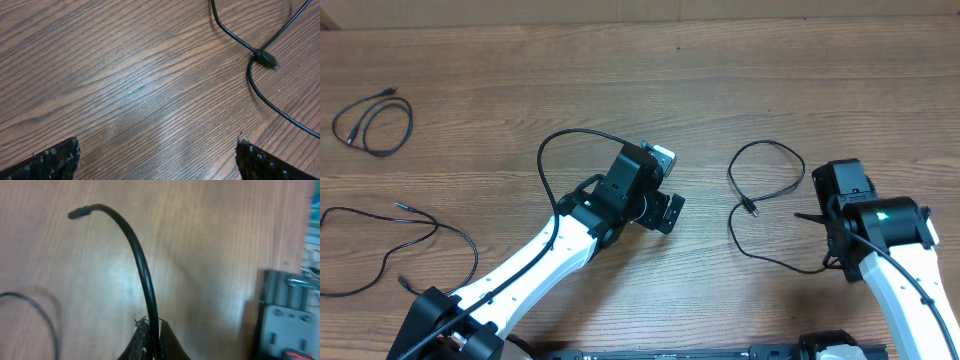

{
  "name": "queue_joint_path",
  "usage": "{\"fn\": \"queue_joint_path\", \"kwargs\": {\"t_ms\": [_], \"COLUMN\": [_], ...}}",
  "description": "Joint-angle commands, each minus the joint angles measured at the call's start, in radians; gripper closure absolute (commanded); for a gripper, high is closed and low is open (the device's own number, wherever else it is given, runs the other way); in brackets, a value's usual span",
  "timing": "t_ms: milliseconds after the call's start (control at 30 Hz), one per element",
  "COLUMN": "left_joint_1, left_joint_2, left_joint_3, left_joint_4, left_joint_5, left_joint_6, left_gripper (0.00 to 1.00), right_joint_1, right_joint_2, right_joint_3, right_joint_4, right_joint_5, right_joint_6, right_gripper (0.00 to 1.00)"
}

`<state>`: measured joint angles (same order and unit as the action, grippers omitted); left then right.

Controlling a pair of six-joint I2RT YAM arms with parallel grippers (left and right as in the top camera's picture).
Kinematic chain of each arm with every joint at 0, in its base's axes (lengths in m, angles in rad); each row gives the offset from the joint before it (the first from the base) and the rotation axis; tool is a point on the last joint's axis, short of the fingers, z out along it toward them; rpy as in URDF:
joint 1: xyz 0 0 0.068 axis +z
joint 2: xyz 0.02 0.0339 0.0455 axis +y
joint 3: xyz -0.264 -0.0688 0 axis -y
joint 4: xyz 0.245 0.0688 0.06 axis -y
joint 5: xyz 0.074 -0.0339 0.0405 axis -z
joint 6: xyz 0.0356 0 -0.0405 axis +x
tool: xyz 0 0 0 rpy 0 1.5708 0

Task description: Untangle cables

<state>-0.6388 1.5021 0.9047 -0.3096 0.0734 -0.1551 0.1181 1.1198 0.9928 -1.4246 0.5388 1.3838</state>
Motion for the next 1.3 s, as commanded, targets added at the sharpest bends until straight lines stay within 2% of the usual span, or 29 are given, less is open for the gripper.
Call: {"fn": "queue_joint_path", "kwargs": {"t_ms": [0, 100, 200, 267, 533, 600, 633, 900, 1267], "left_joint_1": [0.005, 0.005, 0.005, 0.005, 0.005, 0.005, 0.005, 0.005, 0.005], "left_joint_2": [0.003, 0.003, 0.003, 0.003, 0.003, 0.003, 0.003, 0.003, 0.003], "left_joint_3": [0.009, 0.009, 0.009, 0.009, 0.009, 0.009, 0.009, 0.009, 0.009], "left_joint_4": [0.005, 0.005, 0.006, 0.006, 0.007, 0.007, 0.007, 0.007, 0.008], "left_joint_5": [-0.006, -0.006, -0.006, -0.006, -0.006, -0.006, -0.006, -0.006, -0.006], "left_joint_6": [-0.002, -0.002, -0.002, -0.002, -0.002, -0.002, -0.002, -0.002, -0.002], "left_gripper": [0.01, 0.01, 0.01, 0.0, 0.0, 0.01, 0.0, 0.0, 0.01], "right_joint_1": [0.0, 0.0, 0.0, 0.0, 0.0, 0.001, 0.001, 0.001, 0.001], "right_joint_2": [-0.007, -0.007, -0.007, 0.003, 0.11, 0.158, 0.224, 0.398, 0.549], "right_joint_3": [0.024, 0.024, 0.023, 0.023, 0.022, 0.022, 0.022, 0.022, 0.022], "right_joint_4": [0.105, 0.275, 0.409, 0.492, 0.581, 0.615, 0.668, 0.817, 0.891], "right_joint_5": [-0.075, -0.286, -0.47, -0.523, -0.523, -0.545, -0.607, -0.804, -0.823], "right_joint_6": [-0.252, -0.561, -0.76, -0.827, -0.845, -0.903, -0.977, -1.128, -1.11], "right_gripper": [0.96, 0.96, 0.96, 0.96, 0.96, 0.96, 0.96, 0.96, 0.9]}}
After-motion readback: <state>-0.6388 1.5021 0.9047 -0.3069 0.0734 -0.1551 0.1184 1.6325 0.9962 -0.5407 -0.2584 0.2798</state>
